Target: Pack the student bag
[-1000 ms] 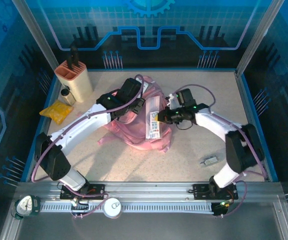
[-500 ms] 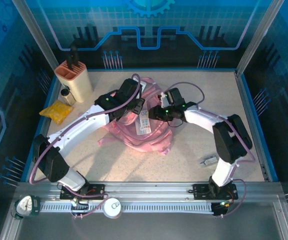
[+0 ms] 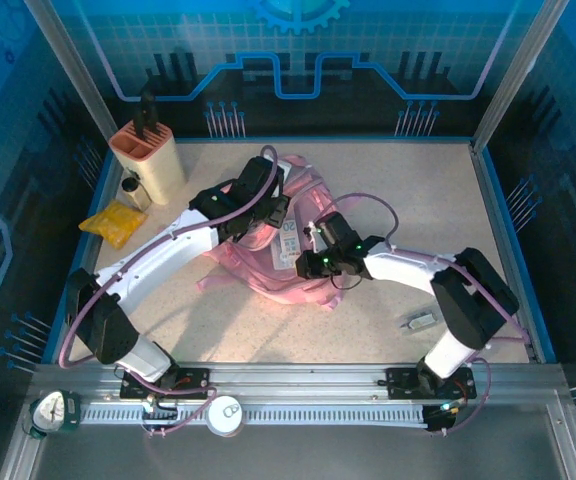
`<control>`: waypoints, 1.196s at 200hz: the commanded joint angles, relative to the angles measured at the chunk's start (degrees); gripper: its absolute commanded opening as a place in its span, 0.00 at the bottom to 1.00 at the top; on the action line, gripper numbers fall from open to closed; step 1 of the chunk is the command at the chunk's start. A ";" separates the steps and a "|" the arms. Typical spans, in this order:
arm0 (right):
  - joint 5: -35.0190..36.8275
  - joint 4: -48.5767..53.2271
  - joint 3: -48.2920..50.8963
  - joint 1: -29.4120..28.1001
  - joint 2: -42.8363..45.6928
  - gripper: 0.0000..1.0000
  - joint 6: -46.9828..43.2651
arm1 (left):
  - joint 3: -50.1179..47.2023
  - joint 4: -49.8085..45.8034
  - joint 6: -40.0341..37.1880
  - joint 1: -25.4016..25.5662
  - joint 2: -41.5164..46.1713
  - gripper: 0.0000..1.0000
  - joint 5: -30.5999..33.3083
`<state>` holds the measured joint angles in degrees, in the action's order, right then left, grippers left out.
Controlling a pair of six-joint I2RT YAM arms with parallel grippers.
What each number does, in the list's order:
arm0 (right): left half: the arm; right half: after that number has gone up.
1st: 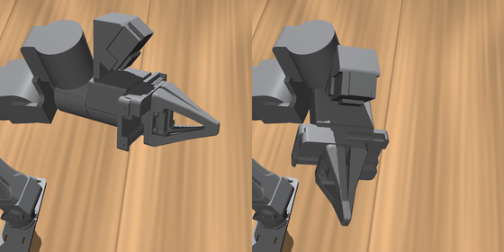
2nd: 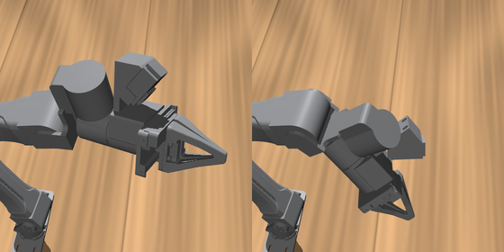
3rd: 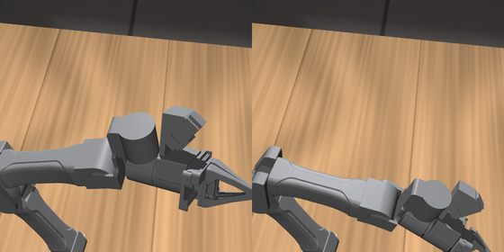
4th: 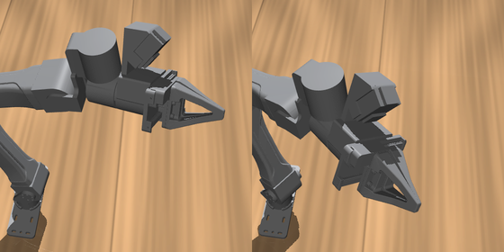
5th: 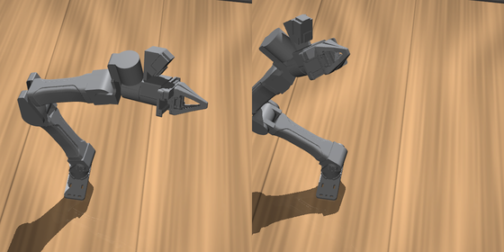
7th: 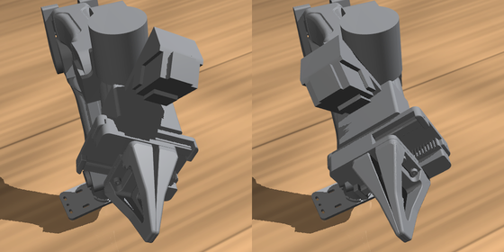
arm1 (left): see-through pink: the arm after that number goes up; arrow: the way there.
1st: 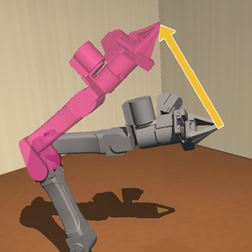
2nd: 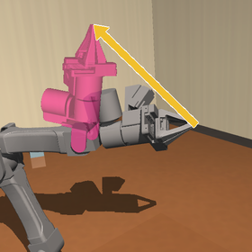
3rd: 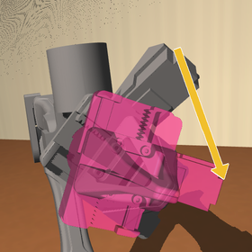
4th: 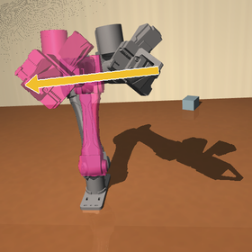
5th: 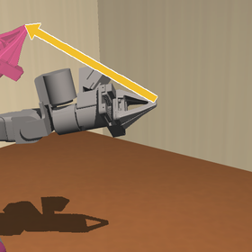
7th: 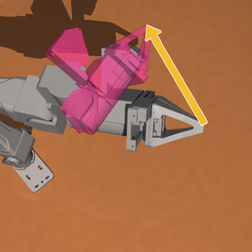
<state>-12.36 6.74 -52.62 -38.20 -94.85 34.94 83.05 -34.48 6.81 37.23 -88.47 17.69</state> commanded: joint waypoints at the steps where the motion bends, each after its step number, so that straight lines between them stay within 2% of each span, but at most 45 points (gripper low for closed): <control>1: 4.14 -3.93 -4.24 0.07 -3.83 0.13 -1.00 | 0.45 4.33 3.44 0.12 2.51 0.00 -2.18; 38: 7.51 -5.96 -9.25 1.01 -5.55 0.13 -5.27 | -0.14 4.74 6.99 0.11 2.51 0.00 -3.70; 66: 8.29 -1.97 -8.82 1.81 -1.25 0.17 -9.43 | 1.38 3.61 9.78 0.10 0.37 0.00 -3.28; 123: 15.25 2.63 4.45 2.82 17.92 0.44 -13.67 | 2.95 6.58 20.72 0.13 -5.85 0.00 -6.68; 144: 16.83 4.08 7.31 3.61 23.92 0.55 -14.28 | 4.92 7.13 24.10 0.76 -9.71 0.00 -8.58; 163: 17.97 5.20 9.34 4.34 28.69 0.65 -14.29 | 7.05 7.09 25.82 2.00 -12.93 0.01 -7.85; 191: 18.06 6.50 11.00 5.08 33.38 0.84 -14.23 | 10.37 5.11 26.26 3.15 -16.33 0.14 -9.70; 207: 20.32 8.51 11.03 5.23 35.04 1.00 -14.46 | 9.29 5.09 26.29 3.17 -15.41 0.27 -11.33; 225: 19.78 9.59 11.22 6.38 35.95 1.00 -13.59 | 4.88 6.16 27.21 3.06 -11.22 0.47 -10.68; 239: 17.85 10.34 11.13 7.25 35.61 1.00 -11.97 | -0.05 7.91 27.62 2.63 -7.01 0.55 -10.65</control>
<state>5.96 13.98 -42.19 -32.71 -59.64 21.12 88.71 -28.69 32.91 40.40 -103.04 7.90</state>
